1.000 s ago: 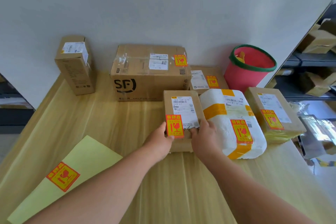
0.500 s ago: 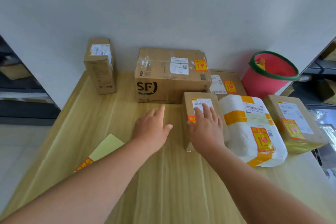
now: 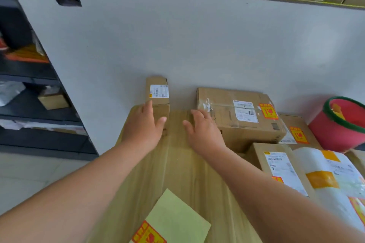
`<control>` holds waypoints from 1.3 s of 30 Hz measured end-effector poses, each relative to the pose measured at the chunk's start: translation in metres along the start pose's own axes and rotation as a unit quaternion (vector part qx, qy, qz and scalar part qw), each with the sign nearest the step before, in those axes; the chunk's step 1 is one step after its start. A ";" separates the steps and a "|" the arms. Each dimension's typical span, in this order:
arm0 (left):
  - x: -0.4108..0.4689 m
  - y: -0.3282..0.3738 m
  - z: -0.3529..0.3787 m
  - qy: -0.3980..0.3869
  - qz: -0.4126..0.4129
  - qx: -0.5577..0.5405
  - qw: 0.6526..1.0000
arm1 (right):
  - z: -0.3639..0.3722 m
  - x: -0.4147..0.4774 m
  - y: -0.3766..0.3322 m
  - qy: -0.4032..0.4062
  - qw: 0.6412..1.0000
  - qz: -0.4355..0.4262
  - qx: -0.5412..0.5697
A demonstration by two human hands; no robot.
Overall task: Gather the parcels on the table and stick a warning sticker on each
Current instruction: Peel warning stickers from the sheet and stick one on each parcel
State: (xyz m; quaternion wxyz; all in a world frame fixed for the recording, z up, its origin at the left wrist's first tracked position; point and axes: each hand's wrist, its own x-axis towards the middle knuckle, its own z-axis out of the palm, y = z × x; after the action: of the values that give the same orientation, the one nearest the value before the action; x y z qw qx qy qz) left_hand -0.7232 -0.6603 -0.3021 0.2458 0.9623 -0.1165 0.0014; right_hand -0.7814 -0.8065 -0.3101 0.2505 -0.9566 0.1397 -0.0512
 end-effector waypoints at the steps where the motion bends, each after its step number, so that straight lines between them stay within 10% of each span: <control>1: 0.012 -0.006 0.000 0.002 -0.012 -0.023 1.000 | 0.004 0.012 -0.009 -0.008 1.000 0.011 0.023; 13: 0.110 -0.043 0.034 -0.098 -0.161 -0.237 0.953 | 0.054 0.106 -0.047 -0.113 0.920 0.194 0.323; 26: -0.020 -0.007 -0.006 0.006 -0.159 -0.296 0.942 | 0.020 -0.019 -0.044 -0.179 0.865 0.125 0.453; 36: -0.227 0.047 -0.001 -0.031 -0.135 -0.250 0.958 | -0.058 -0.234 0.026 -0.215 0.878 0.084 0.419; 39: -0.283 0.069 0.014 -0.083 -0.094 -0.298 0.946 | -0.076 -0.286 0.067 -0.162 0.938 0.052 0.302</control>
State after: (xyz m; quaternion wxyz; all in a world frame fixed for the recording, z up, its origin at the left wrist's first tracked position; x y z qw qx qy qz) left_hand -1.0147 -0.6623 -0.2990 0.5095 0.8486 -0.0409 -0.1364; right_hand -1.0841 -0.8142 -0.2852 0.5494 -0.8224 0.1253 0.0774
